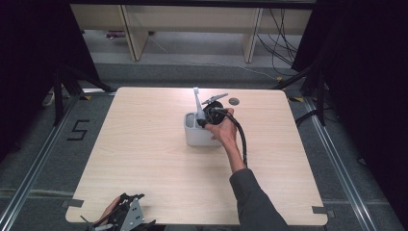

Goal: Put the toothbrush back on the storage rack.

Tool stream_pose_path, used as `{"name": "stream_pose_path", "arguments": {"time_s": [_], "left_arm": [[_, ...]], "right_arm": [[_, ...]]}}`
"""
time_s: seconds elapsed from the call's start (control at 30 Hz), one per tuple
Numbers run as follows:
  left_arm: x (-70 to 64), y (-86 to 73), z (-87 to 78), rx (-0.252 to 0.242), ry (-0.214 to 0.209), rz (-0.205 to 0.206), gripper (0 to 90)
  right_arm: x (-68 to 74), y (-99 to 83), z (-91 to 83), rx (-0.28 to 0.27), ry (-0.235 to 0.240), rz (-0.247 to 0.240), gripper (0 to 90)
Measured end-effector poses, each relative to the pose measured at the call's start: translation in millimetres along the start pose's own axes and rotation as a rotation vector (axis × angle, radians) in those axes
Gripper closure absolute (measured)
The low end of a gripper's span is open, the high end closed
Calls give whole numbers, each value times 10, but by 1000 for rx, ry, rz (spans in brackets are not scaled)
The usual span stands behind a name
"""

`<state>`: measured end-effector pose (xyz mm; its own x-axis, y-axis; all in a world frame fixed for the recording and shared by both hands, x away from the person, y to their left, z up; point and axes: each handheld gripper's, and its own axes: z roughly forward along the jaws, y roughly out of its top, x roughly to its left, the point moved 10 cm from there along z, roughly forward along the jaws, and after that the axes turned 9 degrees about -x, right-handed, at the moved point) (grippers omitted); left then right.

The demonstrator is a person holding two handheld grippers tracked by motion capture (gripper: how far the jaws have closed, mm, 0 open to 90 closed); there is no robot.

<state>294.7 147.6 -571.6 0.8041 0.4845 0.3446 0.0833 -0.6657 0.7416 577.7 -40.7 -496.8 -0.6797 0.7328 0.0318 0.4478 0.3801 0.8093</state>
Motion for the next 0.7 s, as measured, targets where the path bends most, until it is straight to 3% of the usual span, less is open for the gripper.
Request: {"name": "stream_pose_path", "arguments": {"time_s": [0.07, 0.1, 0.2, 0.37, 0.4, 0.43, 0.53, 0.57, 0.63, 0.7], "left_arm": [[-21, -3, -4, 4, -24, -9, 151], [-25, -1, -4, 0, -25, -10, 151], [-26, -4, -14, 12, -33, -4, 151], [-19, 2, -11, -2, -24, -10, 151], [-18, 2, -8, -2, -22, -9, 151], [-15, 3, -1, -4, -9, -6, 151], [-17, 0, 5, 0, -14, -1, 151], [-22, 0, 6, 1, -17, -1, 151], [-23, -1, 6, 1, -18, 0, 151], [-18, -3, 5, 2, -17, -1, 151]], "right_arm": [[24, 0, 18, -8, 7, 6, 664], [15, 8, 35, -18, 4, -15, 662], [25, -6, 13, 11, -4, 9, 647], [28, 1, -22, 14, -7, 20, 592], [13, 13, -19, -2, -12, 4, 589], [20, 28, -51, -6, 2, -6, 576], [28, 63, -163, -9, -21, 35, 543], [24, 85, -187, -18, -11, 17, 532], [46, 116, -246, -34, -23, 61, 520], [37, 135, -290, -44, -26, 46, 506]]}}
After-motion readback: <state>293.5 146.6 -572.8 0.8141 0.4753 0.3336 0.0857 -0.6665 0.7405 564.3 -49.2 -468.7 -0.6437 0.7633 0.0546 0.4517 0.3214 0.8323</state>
